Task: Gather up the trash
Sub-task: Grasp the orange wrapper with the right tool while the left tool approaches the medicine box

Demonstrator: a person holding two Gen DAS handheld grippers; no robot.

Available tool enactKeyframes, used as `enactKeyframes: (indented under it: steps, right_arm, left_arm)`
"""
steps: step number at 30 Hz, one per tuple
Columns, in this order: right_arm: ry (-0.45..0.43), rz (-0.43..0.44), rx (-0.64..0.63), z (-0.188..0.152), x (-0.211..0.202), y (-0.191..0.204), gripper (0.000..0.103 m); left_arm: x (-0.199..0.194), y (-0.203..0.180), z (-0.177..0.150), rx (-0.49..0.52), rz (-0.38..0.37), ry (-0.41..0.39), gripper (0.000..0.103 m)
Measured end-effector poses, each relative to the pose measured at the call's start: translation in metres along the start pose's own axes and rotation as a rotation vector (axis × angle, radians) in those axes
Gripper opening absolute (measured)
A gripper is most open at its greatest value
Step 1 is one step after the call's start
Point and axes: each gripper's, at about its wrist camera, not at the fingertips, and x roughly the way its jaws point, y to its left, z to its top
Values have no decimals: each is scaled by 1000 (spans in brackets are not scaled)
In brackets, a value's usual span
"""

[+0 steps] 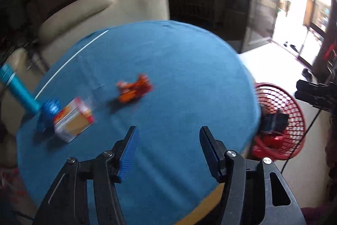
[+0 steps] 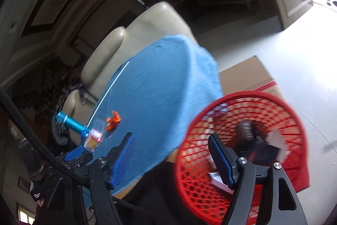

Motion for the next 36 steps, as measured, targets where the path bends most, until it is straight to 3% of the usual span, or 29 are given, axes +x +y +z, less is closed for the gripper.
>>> enactKeyframes:
  steps: [6,10,18,23,28,36]
  right_arm:
    - [100,28,-83,-11,37,42,74]
    - [163,65,-102,-18,59,67,74]
    - [302,159,-52,-16,123,111,74]
    - [375,183,61,3,188,138,74]
    - [427,149,164,12,244,157,74]
    - [468,52,260,18,287,166,75]
  left_arm:
    - [-3,93,-24,-145,143,5,61]
    - [2,137,-29,-193,159,14,61]
    - [35,176,-6,-45,38,48,61]
    - [53,185,11,49,-57,72,61]
    - [66,194,24,94,-111,74,61]
    - [97,202,37,126,-243,149,61]
